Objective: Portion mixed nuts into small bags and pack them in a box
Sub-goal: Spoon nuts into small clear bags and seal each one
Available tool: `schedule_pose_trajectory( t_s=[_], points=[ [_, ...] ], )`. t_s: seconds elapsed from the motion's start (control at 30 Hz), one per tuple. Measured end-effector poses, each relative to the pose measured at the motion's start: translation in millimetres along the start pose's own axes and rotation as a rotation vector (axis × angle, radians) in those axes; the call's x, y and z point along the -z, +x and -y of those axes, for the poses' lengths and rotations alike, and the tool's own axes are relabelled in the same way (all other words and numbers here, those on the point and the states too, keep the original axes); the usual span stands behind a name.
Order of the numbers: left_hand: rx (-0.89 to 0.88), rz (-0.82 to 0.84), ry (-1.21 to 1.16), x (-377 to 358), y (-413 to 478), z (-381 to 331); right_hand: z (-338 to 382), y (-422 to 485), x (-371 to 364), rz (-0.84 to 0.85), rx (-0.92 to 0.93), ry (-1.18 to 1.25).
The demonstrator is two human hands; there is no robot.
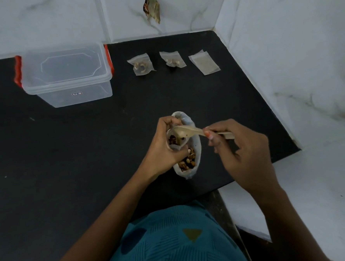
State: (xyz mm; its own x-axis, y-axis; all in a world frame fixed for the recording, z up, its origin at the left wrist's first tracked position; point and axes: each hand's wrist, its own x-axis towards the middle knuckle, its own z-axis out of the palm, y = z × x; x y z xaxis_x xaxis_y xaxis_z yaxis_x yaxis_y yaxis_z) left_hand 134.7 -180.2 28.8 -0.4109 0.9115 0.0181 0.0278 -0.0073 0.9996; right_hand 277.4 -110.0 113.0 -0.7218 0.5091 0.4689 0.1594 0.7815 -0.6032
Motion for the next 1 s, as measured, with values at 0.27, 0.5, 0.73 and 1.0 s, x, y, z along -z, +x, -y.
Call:
schedule_pose_trajectory(
  t_s=[0.27,0.5,0.73,1.0],
  points=[
    [0.089,-0.001,-0.03,1.6,-0.5,-1.2,-9.2,-5.1,-6.3,-0.151,-0.198,0.145],
    [0.116,-0.01,-0.005,5.2,-1.1,1.9,-17.2,-10.2,-8.7,-0.232,-0.532,0.367],
    [0.112,-0.041,0.026,8.2,-1.7,5.7,-29.7,-12.0,-6.1,-0.299,-0.591,0.374],
    [0.116,-0.126,0.018,14.1,-2.1,7.0,-67.0,-53.4,-55.0,0.005,-0.345,0.026]
  ],
)
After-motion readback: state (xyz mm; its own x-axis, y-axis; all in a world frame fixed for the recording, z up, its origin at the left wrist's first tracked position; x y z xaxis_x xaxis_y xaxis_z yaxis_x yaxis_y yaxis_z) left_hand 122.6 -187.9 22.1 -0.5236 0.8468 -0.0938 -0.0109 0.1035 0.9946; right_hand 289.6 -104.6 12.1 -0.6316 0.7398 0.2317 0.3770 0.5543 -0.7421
